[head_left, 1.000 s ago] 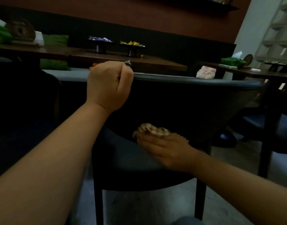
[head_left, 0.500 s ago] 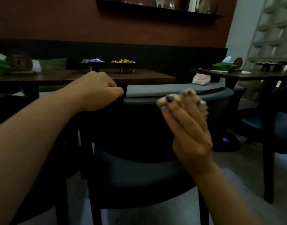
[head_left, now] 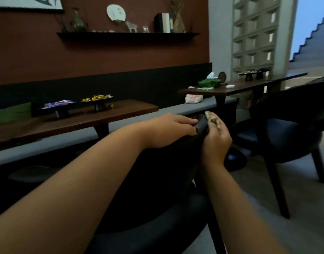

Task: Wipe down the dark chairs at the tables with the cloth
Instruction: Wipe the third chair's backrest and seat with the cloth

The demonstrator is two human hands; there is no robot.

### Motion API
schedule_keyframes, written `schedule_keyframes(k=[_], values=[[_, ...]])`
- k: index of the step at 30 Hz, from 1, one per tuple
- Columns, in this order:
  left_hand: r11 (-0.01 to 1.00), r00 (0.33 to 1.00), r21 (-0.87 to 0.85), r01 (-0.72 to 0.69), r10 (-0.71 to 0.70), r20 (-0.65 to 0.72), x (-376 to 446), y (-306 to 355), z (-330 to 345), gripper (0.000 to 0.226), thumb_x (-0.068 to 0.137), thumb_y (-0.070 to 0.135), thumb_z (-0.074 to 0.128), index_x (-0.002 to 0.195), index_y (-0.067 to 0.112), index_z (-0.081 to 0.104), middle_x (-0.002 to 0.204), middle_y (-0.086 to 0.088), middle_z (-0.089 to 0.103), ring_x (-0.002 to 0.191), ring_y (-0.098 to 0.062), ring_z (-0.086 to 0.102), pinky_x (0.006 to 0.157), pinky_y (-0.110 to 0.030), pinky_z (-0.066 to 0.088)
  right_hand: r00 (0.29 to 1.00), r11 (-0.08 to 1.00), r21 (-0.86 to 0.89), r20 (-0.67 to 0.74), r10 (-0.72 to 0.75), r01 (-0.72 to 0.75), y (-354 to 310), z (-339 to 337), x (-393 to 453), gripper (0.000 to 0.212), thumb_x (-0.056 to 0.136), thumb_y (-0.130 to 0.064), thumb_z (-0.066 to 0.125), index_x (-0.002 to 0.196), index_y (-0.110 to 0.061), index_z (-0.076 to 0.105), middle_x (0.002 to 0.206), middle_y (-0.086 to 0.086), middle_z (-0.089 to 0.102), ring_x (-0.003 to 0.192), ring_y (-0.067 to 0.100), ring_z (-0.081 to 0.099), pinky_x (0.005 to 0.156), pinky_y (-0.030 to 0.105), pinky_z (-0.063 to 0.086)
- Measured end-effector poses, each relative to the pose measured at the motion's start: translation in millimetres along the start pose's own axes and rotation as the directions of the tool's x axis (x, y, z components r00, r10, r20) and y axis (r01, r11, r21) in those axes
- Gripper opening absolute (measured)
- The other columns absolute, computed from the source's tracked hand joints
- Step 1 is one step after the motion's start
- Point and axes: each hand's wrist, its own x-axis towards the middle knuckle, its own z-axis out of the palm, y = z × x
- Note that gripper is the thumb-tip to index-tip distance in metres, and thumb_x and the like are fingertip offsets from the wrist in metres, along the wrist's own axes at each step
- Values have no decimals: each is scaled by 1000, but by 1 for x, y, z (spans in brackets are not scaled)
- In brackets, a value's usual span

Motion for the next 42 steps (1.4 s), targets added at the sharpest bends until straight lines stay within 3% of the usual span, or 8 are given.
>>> schedule_keyframes(k=[6,9,16,21,27,34,39,42], values=[[1000,998,3,16,-15,-59,1,-1,1,40,96,46,47,136,50,46,99,23,52,88,0,55,70,-20,37,936,930,-113,-18,351,-351,36,-9,45,16,89,-16,56,83,-18,71,76,-4,70,77,16,64,54,24,47],[1000,998,6,15,-14,-56,0,0,1,41,97,45,45,138,48,45,97,25,48,90,0,51,74,-19,35,878,844,-293,25,477,-450,48,-14,52,20,92,-16,54,103,-8,68,107,15,68,64,14,56,53,24,44],[1000,997,17,22,-20,-74,-3,4,4,40,97,44,45,137,47,46,100,18,57,86,-3,59,69,-21,40,950,973,-182,249,188,-145,-1,16,88,12,86,-16,62,89,-17,74,88,-2,75,86,11,70,76,24,54],[1000,998,17,25,-24,-50,-3,3,3,41,99,45,43,140,43,43,97,21,50,89,0,53,70,-21,36,866,850,-175,-39,498,-497,60,-20,43,13,88,-25,62,81,-15,68,70,2,65,66,18,62,45,22,44],[1000,999,11,14,-14,-32,2,-6,2,42,96,51,43,138,52,40,111,15,47,97,-1,49,71,-21,32,807,806,-49,5,590,-589,68,-25,33,17,86,-9,59,71,-10,66,47,4,63,35,14,59,31,18,40],[999,994,5,-41,41,-102,1,0,3,38,96,42,49,133,38,54,93,29,47,87,4,49,66,-15,32,762,763,-18,-73,644,-646,91,-36,5,17,87,-21,62,85,-6,70,90,14,69,82,32,65,73,40,57],[987,934,125,-101,138,-329,-18,4,6,22,91,44,57,102,31,72,87,14,65,73,5,61,53,-11,42,760,763,101,-75,646,-639,90,-42,-34,28,95,-19,48,69,-18,58,63,0,57,41,10,56,40,20,45],[910,842,397,-118,304,-446,-44,5,17,26,89,49,55,90,28,70,68,9,64,57,5,60,40,-9,39,765,772,3,-135,630,-635,75,-38,-39,26,93,-16,46,74,-8,61,73,9,60,63,22,61,52,29,47]])
